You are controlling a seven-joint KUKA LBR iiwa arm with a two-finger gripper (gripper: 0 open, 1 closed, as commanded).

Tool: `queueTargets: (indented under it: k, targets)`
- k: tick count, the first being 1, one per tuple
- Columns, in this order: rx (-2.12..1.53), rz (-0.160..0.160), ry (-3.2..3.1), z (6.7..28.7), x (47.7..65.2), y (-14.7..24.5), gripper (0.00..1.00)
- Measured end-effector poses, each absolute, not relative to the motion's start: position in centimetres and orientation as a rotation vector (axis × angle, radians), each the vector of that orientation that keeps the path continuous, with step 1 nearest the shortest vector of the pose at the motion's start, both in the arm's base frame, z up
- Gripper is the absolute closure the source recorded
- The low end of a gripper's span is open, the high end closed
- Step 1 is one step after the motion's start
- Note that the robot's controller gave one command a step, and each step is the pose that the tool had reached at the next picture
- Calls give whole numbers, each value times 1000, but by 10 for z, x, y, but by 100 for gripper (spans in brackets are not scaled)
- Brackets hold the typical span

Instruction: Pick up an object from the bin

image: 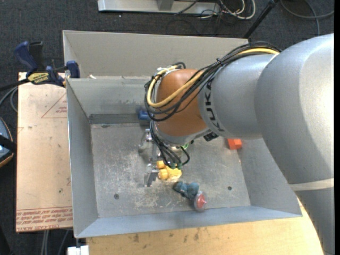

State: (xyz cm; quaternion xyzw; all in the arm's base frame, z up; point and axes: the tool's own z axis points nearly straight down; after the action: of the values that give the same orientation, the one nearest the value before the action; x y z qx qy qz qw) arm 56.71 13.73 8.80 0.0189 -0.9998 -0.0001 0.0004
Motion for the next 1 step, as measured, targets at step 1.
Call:
queueTargets:
  k: [1]
  targets:
    - [467,1,-3106,125,504,86,0]
